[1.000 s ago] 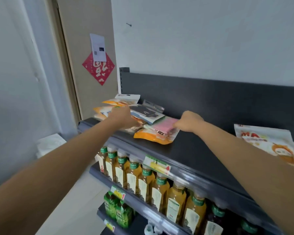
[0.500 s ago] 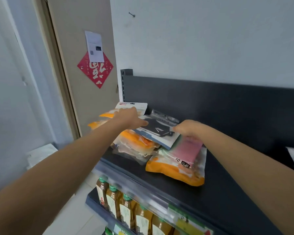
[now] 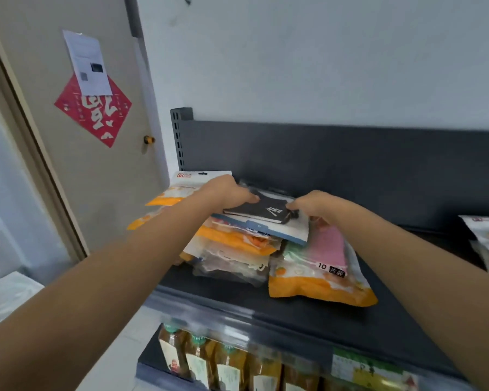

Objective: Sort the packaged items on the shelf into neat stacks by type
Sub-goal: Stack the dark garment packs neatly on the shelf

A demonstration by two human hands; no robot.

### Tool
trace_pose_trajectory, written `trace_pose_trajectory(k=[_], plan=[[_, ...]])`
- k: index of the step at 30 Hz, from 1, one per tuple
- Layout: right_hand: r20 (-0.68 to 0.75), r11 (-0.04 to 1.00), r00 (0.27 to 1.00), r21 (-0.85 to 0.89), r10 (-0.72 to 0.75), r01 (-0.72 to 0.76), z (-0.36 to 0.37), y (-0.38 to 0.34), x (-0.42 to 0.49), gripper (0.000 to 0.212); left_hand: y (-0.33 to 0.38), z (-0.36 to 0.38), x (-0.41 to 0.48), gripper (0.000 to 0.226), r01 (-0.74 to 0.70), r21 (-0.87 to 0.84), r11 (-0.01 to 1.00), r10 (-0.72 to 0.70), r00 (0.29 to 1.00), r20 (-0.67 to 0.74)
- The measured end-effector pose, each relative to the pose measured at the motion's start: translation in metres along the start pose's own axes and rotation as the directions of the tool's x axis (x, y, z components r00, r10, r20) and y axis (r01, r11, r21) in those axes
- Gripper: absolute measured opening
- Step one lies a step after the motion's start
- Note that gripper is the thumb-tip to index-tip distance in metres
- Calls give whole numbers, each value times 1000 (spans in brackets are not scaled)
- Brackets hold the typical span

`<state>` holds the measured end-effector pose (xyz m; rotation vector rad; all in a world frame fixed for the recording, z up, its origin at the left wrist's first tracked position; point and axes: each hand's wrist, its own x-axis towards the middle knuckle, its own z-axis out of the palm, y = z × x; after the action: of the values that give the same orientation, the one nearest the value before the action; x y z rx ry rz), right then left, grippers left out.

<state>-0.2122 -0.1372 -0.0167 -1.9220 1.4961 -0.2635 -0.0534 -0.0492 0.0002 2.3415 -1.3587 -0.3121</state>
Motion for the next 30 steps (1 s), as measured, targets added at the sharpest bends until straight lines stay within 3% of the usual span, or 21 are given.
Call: trace_pose_trajectory(k=[9, 13, 19, 22, 25, 27, 30], plan=[[-265, 985, 958, 155, 111, -71, -29, 28, -53, 43, 28, 9, -17, 70, -243, -163, 956, 261, 961, 95], [-372, 986, 917, 132, 141, -98, -56, 63, -74, 48, 67, 26, -32, 78, -330, -241, 913, 366, 923, 122], [-469, 985, 868, 124, 166, -122, -110, 138, -106, 45, 146, 63, -62, 70, -442, -292, 848, 487, 867, 102], [-510, 985, 844, 127, 168, -120, -139, 192, -117, 42, 190, 97, -82, 68, -460, -323, 827, 513, 853, 100], [-569, 990, 812, 121, 131, -75, -175, 245, -123, 22, 236, 132, -105, 48, -424, -387, 819, 499, 859, 115], [-574, 991, 810, 118, 117, -59, -202, 277, -128, 36, 267, 153, -121, 58, -390, -424, 817, 478, 870, 122], [-566, 994, 820, 96, 89, -42, -241, 319, -137, 28, 313, 179, -141, 72, -348, -443, 827, 445, 885, 137]])
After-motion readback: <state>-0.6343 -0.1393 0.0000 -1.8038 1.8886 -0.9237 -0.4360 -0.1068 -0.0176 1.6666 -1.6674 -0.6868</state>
